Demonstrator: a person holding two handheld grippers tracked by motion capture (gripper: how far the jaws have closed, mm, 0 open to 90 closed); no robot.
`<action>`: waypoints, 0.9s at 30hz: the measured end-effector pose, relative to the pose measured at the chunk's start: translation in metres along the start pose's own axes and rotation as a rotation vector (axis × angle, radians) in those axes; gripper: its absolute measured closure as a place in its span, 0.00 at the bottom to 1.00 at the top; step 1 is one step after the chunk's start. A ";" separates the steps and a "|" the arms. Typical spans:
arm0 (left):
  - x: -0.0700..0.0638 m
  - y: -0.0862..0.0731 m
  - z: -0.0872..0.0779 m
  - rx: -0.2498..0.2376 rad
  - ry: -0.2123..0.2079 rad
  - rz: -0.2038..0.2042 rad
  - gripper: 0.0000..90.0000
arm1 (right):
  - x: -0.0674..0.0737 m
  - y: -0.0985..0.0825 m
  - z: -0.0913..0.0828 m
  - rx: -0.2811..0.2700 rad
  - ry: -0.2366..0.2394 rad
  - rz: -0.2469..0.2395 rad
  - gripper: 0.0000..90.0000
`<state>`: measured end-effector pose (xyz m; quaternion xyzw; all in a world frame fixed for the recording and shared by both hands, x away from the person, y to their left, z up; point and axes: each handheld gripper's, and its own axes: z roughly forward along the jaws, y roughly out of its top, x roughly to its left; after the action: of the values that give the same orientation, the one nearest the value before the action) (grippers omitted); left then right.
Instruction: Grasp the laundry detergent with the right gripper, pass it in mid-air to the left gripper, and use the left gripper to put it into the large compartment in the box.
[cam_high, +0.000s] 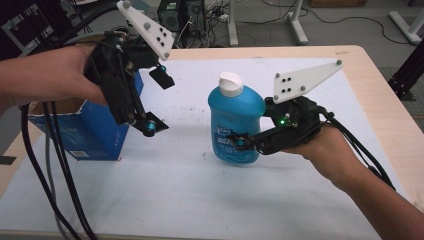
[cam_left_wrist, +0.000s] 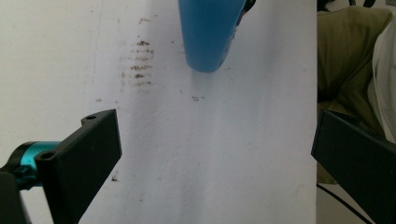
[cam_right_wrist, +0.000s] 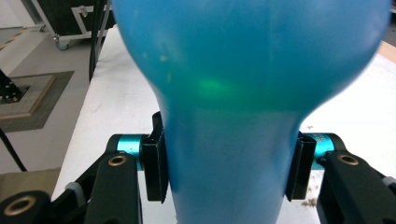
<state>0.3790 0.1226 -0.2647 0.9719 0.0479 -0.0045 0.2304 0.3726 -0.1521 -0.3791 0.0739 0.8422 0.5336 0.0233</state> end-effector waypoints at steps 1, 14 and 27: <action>0.000 0.002 0.000 0.003 -0.002 0.005 0.02 | -0.001 0.002 0.001 0.002 0.004 -0.002 0.51; -0.003 0.035 -0.001 0.028 -0.018 0.028 0.02 | -0.005 0.023 0.011 0.017 0.072 -0.040 0.51; -0.006 0.049 0.001 0.025 -0.023 0.037 0.02 | -0.002 0.029 0.025 0.022 0.114 -0.039 0.51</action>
<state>0.3780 0.0786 -0.2435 0.9753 0.0271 -0.0118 0.2189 0.3799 -0.1181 -0.3637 0.0272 0.8492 0.5272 -0.0148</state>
